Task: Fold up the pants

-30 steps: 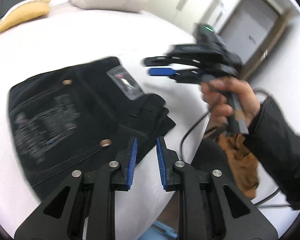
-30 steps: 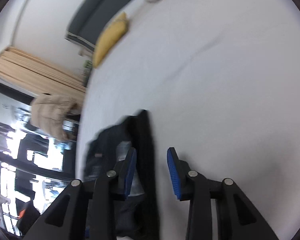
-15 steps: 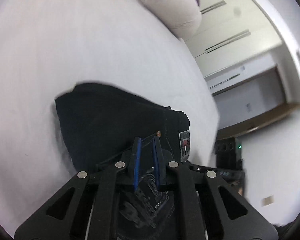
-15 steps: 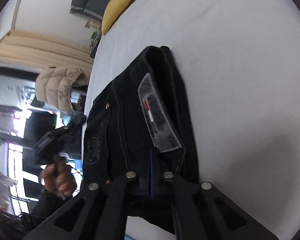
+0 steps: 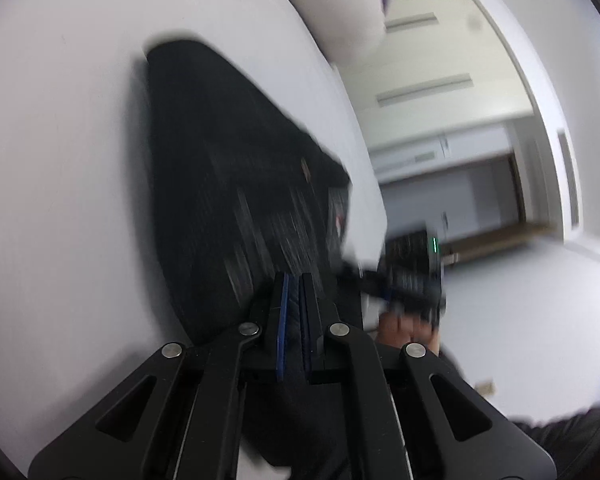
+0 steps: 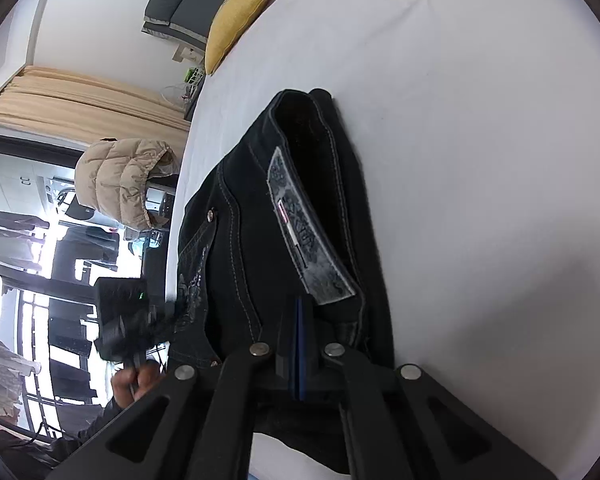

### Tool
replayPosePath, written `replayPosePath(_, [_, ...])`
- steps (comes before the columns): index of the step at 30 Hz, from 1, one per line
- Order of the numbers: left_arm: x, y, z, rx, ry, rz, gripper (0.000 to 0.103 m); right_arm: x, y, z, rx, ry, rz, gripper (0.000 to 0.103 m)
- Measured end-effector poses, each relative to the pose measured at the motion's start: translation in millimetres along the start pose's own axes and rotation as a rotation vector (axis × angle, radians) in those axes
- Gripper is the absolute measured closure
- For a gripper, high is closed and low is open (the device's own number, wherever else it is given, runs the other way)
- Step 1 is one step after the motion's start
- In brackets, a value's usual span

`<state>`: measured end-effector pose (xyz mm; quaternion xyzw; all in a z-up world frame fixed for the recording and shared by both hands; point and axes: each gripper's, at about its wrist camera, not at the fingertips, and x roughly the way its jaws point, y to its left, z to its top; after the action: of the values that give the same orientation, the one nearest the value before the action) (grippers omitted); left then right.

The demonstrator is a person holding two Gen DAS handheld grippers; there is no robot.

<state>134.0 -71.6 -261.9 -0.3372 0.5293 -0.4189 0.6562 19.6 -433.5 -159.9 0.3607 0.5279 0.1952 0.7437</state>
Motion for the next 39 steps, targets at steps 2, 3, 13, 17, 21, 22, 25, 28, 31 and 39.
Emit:
replayPosePath(2, [1.7, -7.8, -20.3, 0.035, 0.021, 0.016, 0.099, -4.4, -6.6, -2.7, -0.005, -0.003, 0.003, 0.103])
replayPosePath(3, [3.5, -13.8, -31.5, 0.048, 0.027, 0.022, 0.099, -5.0, -7.1, -4.1, -0.006, -0.006, 0.004, 0.103])
replayPosePath(13, [23.1, 3.3, -58.6, 0.037, 0.027, -0.020, 0.099, -17.5, -17.3, -21.2, 0.026, -0.057, 0.064, 0.103])
replayPosePath(17, [24.4, -4.2, -62.8, 0.064, 0.024, -0.010, 0.099, -19.5, -20.3, -20.2, 0.029, -0.060, 0.093, 0.103])
replayPosePath(21, [-10.9, -29.4, -53.7, 0.098, -0.010, 0.078, 0.098, -45.2, -5.6, -17.5, 0.020, -0.084, 0.108, 0.079])
replayPosePath(22, [-22.8, -36.7, -49.3, 0.119, -0.045, 0.100, 0.095, -57.6, -1.2, -16.9, -0.003, -0.124, 0.117, 0.062])
replayPosePath(25, [-50.9, -39.5, -29.9, 0.117, -0.146, 0.128, 0.052, -77.7, -0.5, -4.0, -0.020, -0.180, 0.081, 0.045])
replayPosePath(28, [-61.0, -29.7, -12.2, 0.088, -0.225, 0.206, 0.009, -67.5, -10.0, 14.8, 0.004, -0.148, 0.045, 0.045])
replayPosePath(31, [-48.4, -7.8, 3.3, -0.006, -0.182, 0.187, 0.009, -43.7, -19.4, 30.1, 0.037, -0.081, 0.000, 0.046])
replayPosePath(39, [-4.7, -1.3, 15.2, -0.057, -0.071, 0.216, 0.014, -1.9, -6.3, 44.6, -0.007, 0.036, -0.027, 0.049])
